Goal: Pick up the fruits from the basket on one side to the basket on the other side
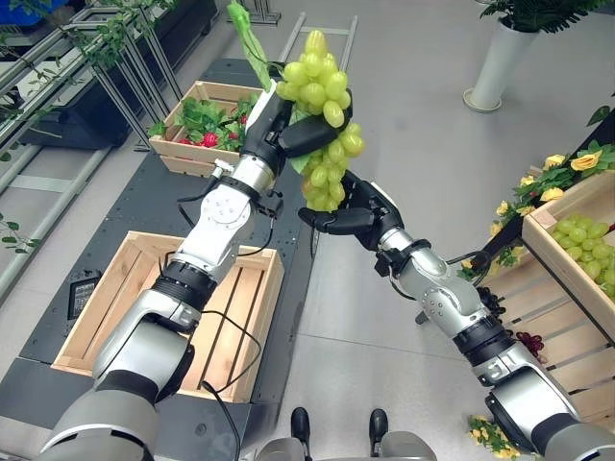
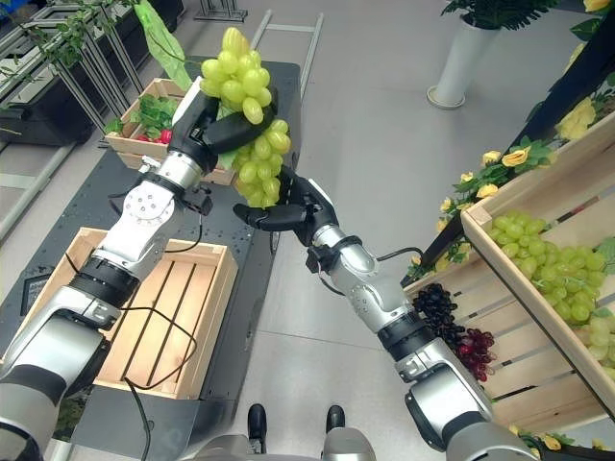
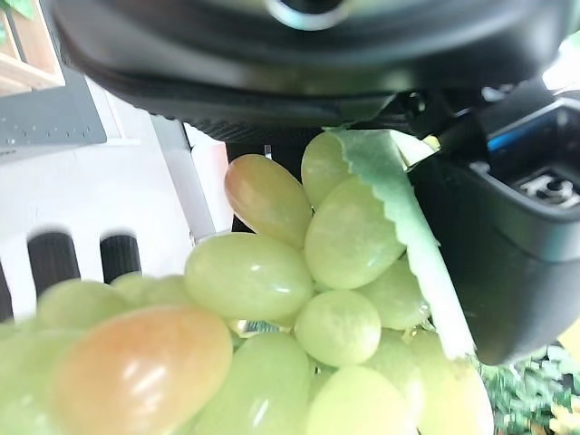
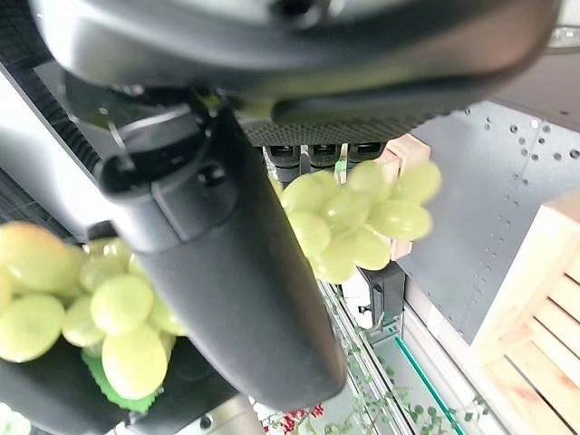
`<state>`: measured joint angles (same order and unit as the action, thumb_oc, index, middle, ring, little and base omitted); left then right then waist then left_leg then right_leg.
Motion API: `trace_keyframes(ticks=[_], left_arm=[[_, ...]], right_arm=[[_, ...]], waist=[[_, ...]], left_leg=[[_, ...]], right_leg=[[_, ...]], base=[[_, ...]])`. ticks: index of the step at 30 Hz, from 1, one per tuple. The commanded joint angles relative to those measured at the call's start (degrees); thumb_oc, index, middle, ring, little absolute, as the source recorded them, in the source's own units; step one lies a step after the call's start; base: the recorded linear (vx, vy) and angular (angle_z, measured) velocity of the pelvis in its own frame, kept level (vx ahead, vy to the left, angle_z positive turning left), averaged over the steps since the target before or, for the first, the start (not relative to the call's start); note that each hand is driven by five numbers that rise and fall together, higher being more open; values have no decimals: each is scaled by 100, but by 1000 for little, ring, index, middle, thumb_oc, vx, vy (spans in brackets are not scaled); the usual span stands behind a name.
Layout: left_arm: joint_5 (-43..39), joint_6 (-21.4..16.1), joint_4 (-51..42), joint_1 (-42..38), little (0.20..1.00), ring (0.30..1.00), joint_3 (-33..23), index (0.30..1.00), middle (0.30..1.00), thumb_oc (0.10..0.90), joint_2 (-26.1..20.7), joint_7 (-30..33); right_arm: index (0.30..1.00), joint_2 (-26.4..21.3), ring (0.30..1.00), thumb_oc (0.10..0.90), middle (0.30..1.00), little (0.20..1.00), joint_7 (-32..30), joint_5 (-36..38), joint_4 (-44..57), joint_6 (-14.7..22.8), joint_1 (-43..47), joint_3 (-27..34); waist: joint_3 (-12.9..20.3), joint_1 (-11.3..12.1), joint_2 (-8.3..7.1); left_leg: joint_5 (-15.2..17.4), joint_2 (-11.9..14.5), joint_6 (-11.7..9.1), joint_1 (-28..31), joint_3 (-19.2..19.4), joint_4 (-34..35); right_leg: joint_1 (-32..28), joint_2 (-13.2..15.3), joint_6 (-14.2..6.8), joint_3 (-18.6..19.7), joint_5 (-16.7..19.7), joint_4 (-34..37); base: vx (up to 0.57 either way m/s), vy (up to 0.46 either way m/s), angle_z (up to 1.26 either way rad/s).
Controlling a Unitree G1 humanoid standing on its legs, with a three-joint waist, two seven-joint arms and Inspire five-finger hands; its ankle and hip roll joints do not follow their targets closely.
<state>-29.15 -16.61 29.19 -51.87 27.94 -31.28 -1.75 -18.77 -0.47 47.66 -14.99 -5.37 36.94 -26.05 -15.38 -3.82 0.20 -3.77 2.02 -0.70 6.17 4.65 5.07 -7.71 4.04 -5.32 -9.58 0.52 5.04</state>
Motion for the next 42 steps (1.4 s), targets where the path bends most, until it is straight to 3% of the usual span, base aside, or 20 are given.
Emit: trace_keyframes(ticks=[1,14,30,31,35,42], left_arm=[[-29,-661,45,-604,300,300,8,300,300,400,208,-179],[27,-230,-245,-415,300,300,298,300,300,400,204,-845],[366,13,236,-277,300,300,309,300,300,400,73,-632],[362,-10,316,-243,300,300,278,300,300,400,82,-613],[368,-37,515,-170,305,305,197,305,305,403,128,-537],[465,-17,736,-112,387,387,105,387,387,458,240,-369]], right_arm=[[900,330,900,800,900,900,-77,153,-87,398,517,-80],[900,406,900,800,900,900,-528,68,-280,676,803,-23],[900,397,900,800,900,900,-733,49,-171,1069,936,111],[300,405,300,400,300,300,-713,56,-169,1111,924,135],[300,428,300,400,300,300,-631,91,-164,1137,888,177],[300,498,300,400,300,300,-594,100,-143,1177,886,204]], waist=[[1263,42,97],[1260,128,81],[1268,172,93],[1262,169,96],[1272,162,100],[1272,147,90]], left_leg=[[620,-149,-73,29,-48,-7],[622,-153,-46,66,-52,-7],[623,-156,-22,74,-96,-7],[621,-152,-23,81,-95,-7],[623,-146,-28,88,-98,-7],[625,-135,-35,86,-103,-7]], right_leg=[[-1,-107,289,23,-223,-7],[-11,-106,267,5,-175,-4],[-24,-89,259,-13,-173,-4],[-29,-89,261,-14,-171,-4],[-35,-87,259,-9,-175,-4],[-30,-87,257,5,-179,-4]], base=[[0,0,0],[2,1,-2],[1,1,0],[0,0,0],[0,0,0],[0,0,0]])
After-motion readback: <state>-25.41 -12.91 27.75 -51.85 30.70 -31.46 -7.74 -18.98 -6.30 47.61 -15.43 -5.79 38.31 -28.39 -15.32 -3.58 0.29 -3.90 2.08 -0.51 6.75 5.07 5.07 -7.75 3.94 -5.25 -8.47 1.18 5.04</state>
